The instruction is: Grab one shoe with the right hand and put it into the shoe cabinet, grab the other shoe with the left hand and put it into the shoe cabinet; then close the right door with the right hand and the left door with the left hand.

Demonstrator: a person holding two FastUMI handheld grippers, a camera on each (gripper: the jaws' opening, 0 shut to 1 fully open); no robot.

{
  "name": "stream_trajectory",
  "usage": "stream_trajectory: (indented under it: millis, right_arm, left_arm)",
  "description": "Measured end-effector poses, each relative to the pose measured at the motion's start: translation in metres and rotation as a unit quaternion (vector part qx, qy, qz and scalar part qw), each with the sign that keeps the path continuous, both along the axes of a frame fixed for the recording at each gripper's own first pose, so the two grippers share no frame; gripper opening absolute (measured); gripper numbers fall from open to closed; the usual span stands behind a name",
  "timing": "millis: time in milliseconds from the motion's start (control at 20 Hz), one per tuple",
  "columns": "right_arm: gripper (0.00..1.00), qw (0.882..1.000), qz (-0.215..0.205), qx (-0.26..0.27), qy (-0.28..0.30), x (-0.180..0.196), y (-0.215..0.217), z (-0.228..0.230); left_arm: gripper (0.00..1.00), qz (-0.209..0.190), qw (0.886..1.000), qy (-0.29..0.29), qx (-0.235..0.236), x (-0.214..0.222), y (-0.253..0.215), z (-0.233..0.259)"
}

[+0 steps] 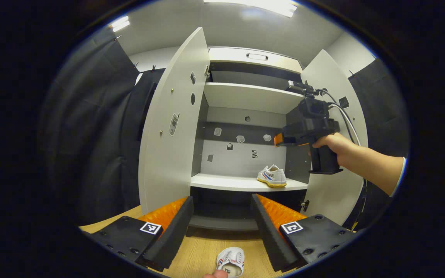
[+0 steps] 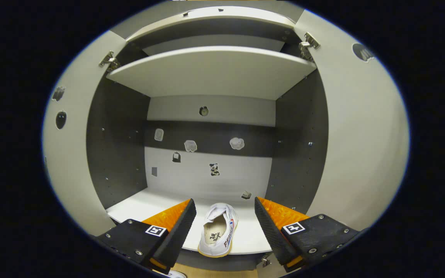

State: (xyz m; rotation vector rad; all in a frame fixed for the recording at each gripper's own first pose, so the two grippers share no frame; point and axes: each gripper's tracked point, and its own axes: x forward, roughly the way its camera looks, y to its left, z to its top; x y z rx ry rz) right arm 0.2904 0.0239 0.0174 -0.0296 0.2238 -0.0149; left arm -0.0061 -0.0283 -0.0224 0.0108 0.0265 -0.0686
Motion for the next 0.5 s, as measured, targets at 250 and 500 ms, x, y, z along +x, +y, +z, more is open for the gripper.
stream_trajectory:
  millis: [250,500]
  right_arm:
    - [0.94,0.997,0.033,0.035,-0.058,-0.080,0.004,0.038]
    - [0.94,0.994,0.012,0.063,-0.084,-0.166,-0.018,0.010]
  left_arm:
    - [0.96,-0.008,1.000,-0.001,0.000,0.000,-0.009,0.002]
    - [0.96,-0.008,1.000,0.002,-0.004,0.000,-0.014,-0.001]
